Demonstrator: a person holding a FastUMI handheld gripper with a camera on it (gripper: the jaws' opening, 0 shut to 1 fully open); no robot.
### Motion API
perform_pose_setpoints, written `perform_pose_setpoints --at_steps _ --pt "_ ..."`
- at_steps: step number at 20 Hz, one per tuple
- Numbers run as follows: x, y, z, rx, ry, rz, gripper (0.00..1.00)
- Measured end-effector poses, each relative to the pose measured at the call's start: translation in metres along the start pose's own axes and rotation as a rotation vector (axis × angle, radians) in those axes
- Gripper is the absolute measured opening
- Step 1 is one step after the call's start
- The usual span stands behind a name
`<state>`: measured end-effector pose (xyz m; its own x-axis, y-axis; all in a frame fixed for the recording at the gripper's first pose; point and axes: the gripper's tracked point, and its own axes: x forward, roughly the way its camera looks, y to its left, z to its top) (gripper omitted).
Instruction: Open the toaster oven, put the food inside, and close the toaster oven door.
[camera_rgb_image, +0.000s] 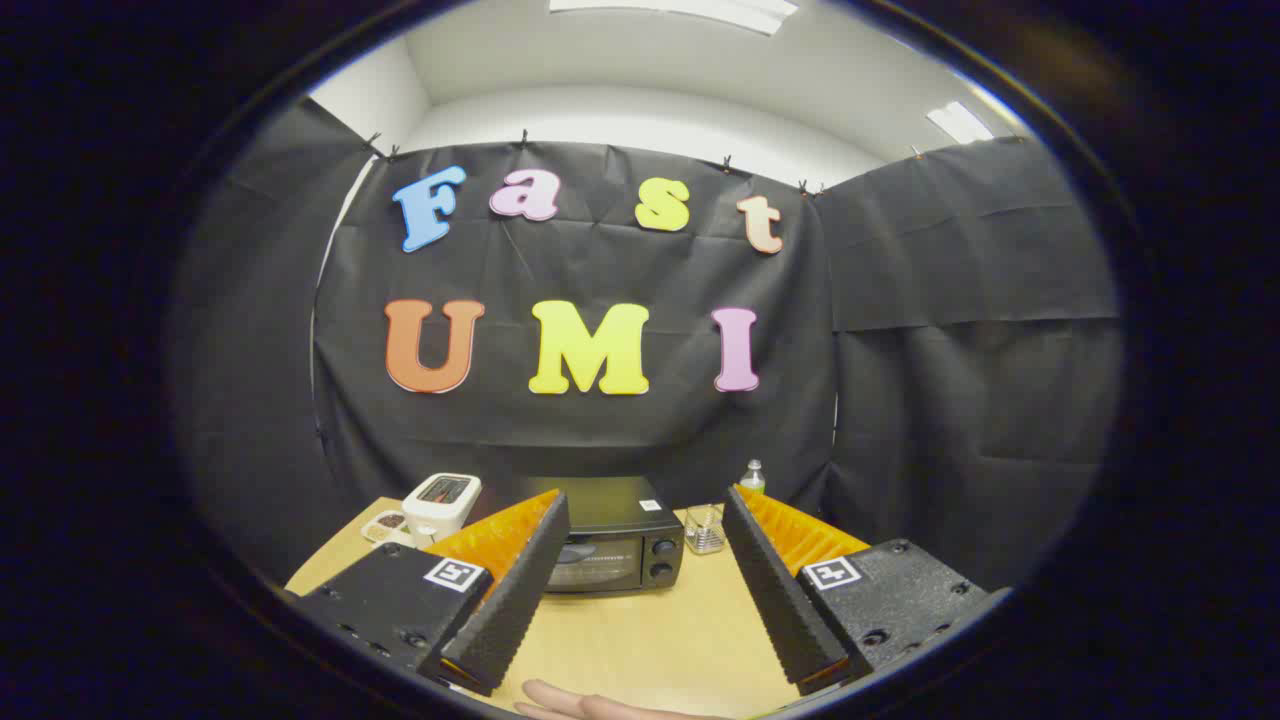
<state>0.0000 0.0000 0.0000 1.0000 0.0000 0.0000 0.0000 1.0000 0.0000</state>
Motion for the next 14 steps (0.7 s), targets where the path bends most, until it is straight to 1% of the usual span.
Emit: perform_pose_setpoints --at_steps 11,14 --pt "0.011 0.005 -0.012 -0.003 0.020 0.019 1.00" --pt "0.024 0.009 -0.018 0.004 0.025 0.026 1.00"
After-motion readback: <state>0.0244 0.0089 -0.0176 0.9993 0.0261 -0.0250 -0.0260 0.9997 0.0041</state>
